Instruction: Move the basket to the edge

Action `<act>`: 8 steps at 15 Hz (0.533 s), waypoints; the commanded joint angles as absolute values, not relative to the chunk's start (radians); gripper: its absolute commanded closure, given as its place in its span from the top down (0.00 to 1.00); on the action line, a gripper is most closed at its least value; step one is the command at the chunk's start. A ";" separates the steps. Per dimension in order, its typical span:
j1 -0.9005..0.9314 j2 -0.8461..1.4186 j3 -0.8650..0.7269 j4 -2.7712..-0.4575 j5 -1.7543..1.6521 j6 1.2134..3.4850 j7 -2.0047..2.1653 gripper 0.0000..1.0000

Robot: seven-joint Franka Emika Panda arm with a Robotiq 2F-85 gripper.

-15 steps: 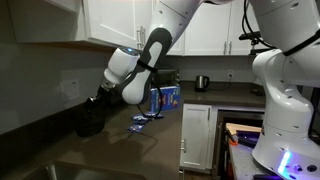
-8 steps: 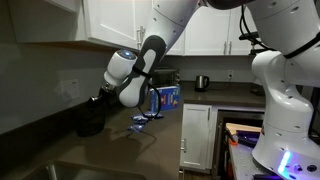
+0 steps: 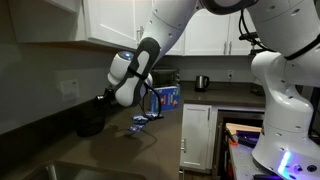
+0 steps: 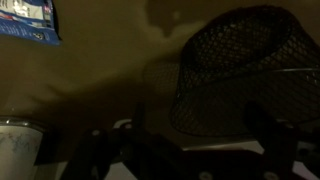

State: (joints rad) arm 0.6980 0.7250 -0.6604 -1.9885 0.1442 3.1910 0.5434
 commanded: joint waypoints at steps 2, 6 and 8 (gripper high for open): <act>0.711 0.769 -0.674 -1.951 0.209 3.140 0.528 0.88; 0.696 0.771 -0.656 -1.940 0.207 3.108 0.532 0.53; 0.688 0.748 -0.642 -1.945 0.200 3.081 0.526 0.39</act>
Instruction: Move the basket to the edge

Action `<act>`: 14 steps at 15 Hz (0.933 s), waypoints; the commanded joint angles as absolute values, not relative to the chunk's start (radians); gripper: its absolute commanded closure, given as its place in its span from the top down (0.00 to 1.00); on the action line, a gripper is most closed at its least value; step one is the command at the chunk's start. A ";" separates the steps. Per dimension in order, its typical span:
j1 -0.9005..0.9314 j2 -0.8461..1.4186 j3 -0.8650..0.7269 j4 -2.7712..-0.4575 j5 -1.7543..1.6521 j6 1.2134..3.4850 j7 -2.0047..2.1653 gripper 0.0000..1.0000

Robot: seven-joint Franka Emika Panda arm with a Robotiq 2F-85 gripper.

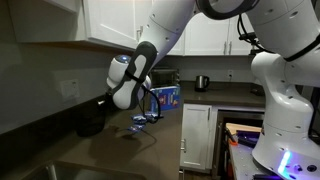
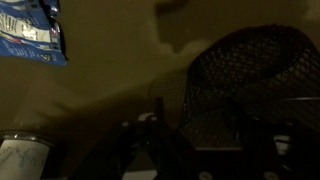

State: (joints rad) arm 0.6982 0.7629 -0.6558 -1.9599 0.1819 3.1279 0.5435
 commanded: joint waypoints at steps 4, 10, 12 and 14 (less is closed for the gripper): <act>0.686 0.703 -0.630 -1.958 0.179 3.021 0.531 0.13; 0.692 0.591 -0.628 -2.012 0.142 2.965 0.539 0.00; 0.690 0.558 -0.627 -2.029 0.125 2.953 0.549 0.01; 0.685 0.531 -0.624 -2.050 0.110 2.945 0.556 0.01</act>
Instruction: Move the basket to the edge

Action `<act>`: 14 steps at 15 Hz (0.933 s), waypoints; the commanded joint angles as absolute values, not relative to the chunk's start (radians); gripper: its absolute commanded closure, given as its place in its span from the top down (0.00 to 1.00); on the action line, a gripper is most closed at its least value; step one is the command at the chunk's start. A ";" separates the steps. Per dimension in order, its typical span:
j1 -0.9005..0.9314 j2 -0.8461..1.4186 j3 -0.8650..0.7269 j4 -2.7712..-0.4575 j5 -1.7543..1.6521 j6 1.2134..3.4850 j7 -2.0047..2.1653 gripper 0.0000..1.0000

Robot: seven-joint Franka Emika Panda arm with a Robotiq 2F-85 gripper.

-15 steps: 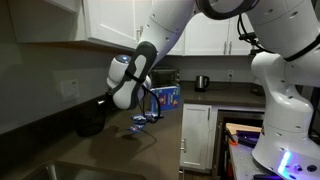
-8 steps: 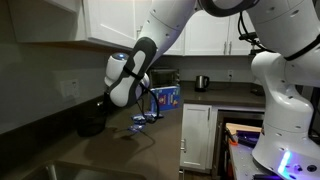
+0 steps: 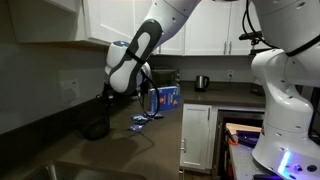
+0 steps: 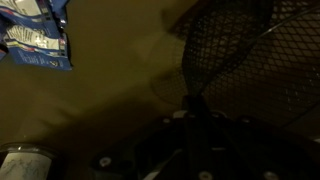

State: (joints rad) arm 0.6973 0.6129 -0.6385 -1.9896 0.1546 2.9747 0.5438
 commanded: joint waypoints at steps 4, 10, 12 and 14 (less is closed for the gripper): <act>0.680 0.485 -0.617 -2.100 0.086 2.949 0.568 0.01; 0.683 0.409 -0.607 -2.193 0.060 2.956 0.582 0.01; 0.677 0.364 -0.597 -2.226 0.047 2.943 0.571 0.01; 0.700 0.321 -0.615 -2.259 0.075 2.925 0.532 0.01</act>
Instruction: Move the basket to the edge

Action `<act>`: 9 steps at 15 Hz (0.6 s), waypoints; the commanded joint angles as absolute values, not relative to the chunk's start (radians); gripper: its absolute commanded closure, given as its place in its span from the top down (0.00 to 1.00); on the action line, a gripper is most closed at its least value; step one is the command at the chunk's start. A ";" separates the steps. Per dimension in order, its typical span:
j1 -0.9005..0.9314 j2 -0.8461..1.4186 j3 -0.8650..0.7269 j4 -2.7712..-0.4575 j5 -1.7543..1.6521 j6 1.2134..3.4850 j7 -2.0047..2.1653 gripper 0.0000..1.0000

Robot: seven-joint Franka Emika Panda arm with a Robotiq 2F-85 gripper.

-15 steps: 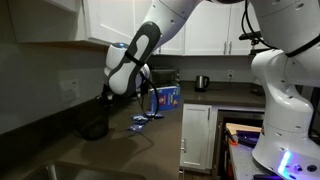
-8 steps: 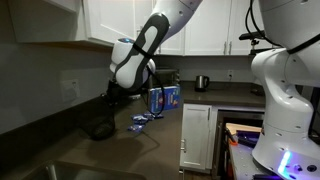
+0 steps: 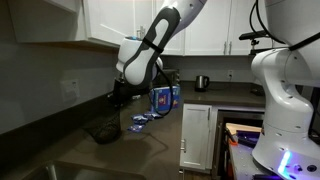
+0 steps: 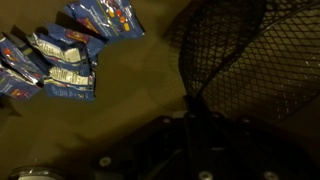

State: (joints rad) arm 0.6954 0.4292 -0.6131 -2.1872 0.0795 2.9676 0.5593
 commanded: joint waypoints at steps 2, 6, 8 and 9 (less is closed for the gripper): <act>0.702 0.279 -0.620 -2.287 0.072 2.906 0.534 0.01; 0.694 0.198 -0.616 -2.344 0.080 2.873 0.529 0.01; 0.687 0.158 -0.600 -2.379 0.098 2.859 0.520 0.01; 0.683 0.137 -0.590 -2.396 0.111 2.853 0.512 0.01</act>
